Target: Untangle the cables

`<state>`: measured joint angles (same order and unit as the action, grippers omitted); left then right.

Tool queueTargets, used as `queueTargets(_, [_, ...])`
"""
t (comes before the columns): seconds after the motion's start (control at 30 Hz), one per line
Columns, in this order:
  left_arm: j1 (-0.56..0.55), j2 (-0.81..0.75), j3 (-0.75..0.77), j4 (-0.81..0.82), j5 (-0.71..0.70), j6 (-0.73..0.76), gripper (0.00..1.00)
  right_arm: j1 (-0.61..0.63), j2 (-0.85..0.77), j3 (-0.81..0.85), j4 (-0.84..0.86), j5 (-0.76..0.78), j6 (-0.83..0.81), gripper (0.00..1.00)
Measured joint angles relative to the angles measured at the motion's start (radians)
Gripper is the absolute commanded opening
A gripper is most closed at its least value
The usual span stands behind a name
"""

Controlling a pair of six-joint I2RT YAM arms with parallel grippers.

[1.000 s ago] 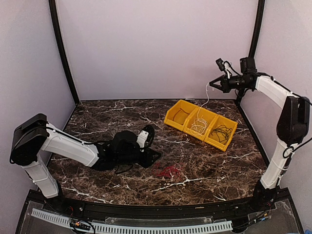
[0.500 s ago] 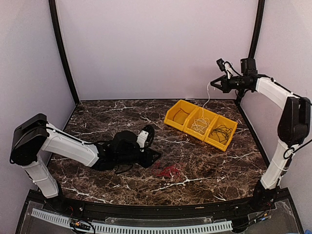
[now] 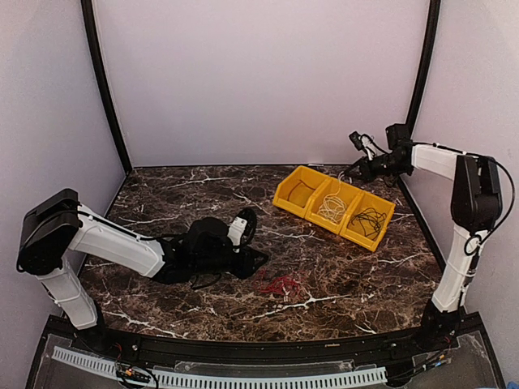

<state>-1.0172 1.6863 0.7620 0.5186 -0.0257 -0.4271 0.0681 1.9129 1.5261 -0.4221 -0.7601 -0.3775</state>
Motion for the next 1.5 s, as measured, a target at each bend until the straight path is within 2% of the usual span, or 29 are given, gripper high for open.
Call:
queueTargets(0.43, [0.000, 0.002, 0.000, 0.001, 0.003, -0.003, 0.34, 0.059, 0.128, -0.001, -0.066, 0.110, -0.007, 0.01])
queueTargets(0.53, [0.000, 0.002, 0.000, 0.003, 0.003, -0.004, 0.34, 0.065, 0.134, 0.003, -0.083, 0.132, -0.007, 0.15])
queueTargets(0.73, [0.000, 0.002, 0.000, 0.002, 0.002, -0.004, 0.34, 0.066, 0.123, 0.021, -0.114, 0.180, -0.007, 0.34])
queueTargets(0.9, [0.000, 0.002, 0.000, -0.007, -0.002, -0.003, 0.34, 0.066, 0.036, 0.005, -0.140, 0.227, -0.011, 0.42])
queueTargets(1.2, [0.000, -0.037, -0.014, -0.097, -0.019, -0.003, 0.32, 0.079, -0.210, -0.100, -0.127, 0.270, -0.023, 0.44])
queueTargets(1.37, [0.000, -0.090, -0.033, -0.148, -0.016, -0.004, 0.31, 0.134, -0.270, -0.211, -0.105, 0.234, -0.061, 0.45])
queueTargets(1.5, [0.000, -0.099, -0.039, -0.180, 0.024, -0.015, 0.34, 0.230, -0.296, -0.305, -0.106, 0.174, -0.134, 0.54])
